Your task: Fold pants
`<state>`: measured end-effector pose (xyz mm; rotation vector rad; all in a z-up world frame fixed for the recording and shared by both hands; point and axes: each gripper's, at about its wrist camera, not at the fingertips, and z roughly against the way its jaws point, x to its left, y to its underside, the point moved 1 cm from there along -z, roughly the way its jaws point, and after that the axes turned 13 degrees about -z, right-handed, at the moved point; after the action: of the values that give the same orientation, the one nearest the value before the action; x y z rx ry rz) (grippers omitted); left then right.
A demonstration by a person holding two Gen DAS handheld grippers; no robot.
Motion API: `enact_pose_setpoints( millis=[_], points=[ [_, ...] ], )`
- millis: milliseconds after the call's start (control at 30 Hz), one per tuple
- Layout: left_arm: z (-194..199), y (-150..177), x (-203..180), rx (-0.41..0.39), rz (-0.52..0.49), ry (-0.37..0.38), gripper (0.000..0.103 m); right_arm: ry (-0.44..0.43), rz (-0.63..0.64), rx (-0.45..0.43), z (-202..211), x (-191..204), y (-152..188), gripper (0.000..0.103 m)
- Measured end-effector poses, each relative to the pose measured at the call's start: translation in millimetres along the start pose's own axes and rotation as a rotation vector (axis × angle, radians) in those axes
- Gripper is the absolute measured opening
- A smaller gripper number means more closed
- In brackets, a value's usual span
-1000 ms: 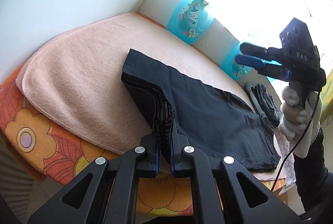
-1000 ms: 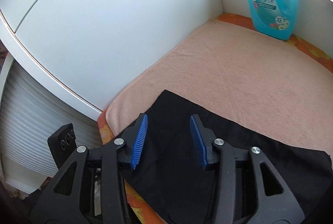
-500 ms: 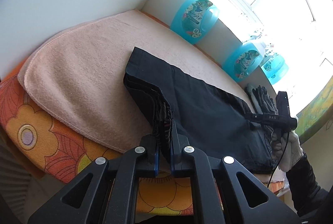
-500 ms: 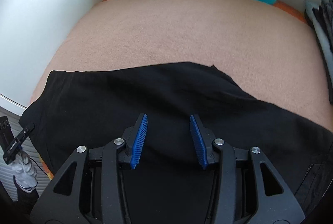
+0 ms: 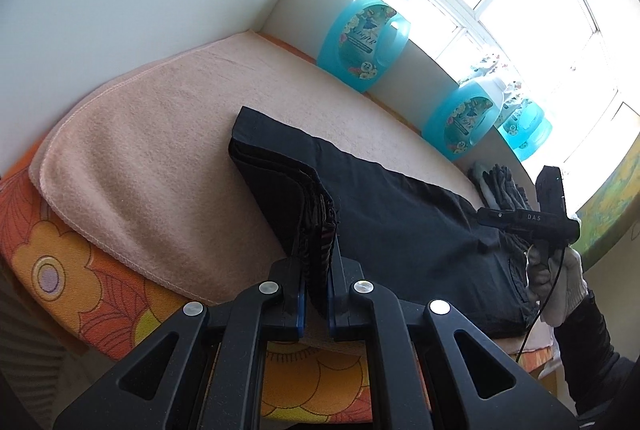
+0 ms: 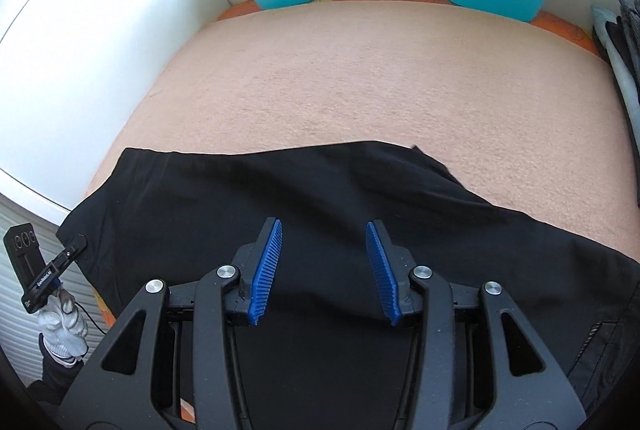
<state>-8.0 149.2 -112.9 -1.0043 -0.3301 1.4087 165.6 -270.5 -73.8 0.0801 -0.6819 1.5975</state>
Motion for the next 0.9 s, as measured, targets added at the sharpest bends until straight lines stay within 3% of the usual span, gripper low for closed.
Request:
enact_pose_setpoints(
  millis=[200, 467, 533, 733, 767, 800, 833, 900],
  points=[
    [-6.7, -4.4, -19.8, -0.009, -0.082, 0.025, 0.006, -0.075, 0.148, 0.042, -21.4, 96.6, 2.8, 0.047],
    [-15.4, -4.6, -40.7, -0.006, -0.167, 0.053, 0.006, -0.210, 0.313, 0.195, -63.9, 222.9, 16.2, 0.050],
    [-16.1, -3.6, -43.3, -0.005, -0.177, 0.057, 0.006, -0.209, 0.334, 0.228, -79.6, 244.7, 19.2, 0.057],
    [-14.1, -1.1, -46.0, -0.007, -0.177, 0.076, 0.006, -0.132, 0.324, 0.294, -132.2, 264.9, 22.6, 0.057],
    [-14.1, -1.6, -46.5, -0.005, -0.172, 0.085, 0.006, -0.126, 0.307, 0.295, -137.0, 261.3, 20.4, 0.054],
    [-13.4, -1.6, -47.2, -0.004, -0.170, 0.093, 0.006, -0.129, 0.287, 0.305, -140.4, 257.8, 19.0, 0.038],
    [-12.6, -1.9, -48.5, -0.003, -0.174, 0.097, 0.006, -0.135, 0.268, 0.311, -142.6, 253.0, 16.6, 0.015],
    [-11.7, -3.6, -51.9, 0.000, -0.179, 0.113, 0.006, -0.146, 0.254, 0.291, -135.0, 245.8, 15.2, 0.009]
  ],
)
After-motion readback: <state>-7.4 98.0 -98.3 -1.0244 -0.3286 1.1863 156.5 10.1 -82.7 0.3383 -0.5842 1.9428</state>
